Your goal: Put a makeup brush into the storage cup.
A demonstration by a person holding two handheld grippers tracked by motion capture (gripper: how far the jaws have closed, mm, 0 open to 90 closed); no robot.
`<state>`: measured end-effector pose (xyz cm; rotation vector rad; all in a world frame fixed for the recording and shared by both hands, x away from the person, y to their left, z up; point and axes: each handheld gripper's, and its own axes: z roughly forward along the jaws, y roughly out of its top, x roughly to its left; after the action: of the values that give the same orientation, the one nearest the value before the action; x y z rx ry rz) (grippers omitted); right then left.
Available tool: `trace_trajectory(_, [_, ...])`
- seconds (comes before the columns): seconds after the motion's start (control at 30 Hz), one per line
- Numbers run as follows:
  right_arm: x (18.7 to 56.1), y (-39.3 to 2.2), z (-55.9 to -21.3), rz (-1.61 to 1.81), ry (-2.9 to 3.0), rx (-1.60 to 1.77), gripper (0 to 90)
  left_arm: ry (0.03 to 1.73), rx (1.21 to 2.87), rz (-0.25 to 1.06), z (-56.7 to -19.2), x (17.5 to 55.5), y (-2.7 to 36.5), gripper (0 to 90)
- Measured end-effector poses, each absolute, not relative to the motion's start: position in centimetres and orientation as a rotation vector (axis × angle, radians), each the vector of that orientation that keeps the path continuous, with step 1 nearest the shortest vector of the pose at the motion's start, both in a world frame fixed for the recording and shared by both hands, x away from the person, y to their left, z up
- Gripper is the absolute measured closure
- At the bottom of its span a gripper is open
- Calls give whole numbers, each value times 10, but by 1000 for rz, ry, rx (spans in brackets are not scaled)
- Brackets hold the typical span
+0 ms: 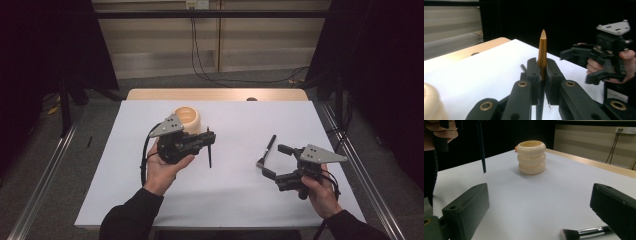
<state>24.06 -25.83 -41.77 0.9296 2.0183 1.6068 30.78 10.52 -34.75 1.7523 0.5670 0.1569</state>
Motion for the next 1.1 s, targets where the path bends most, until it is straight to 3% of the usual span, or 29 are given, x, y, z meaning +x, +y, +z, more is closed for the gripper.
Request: trace_trajectory(1.1, [229,-276,-428,1593,1989,980,23,705,1721,375,-317,364,134,838])
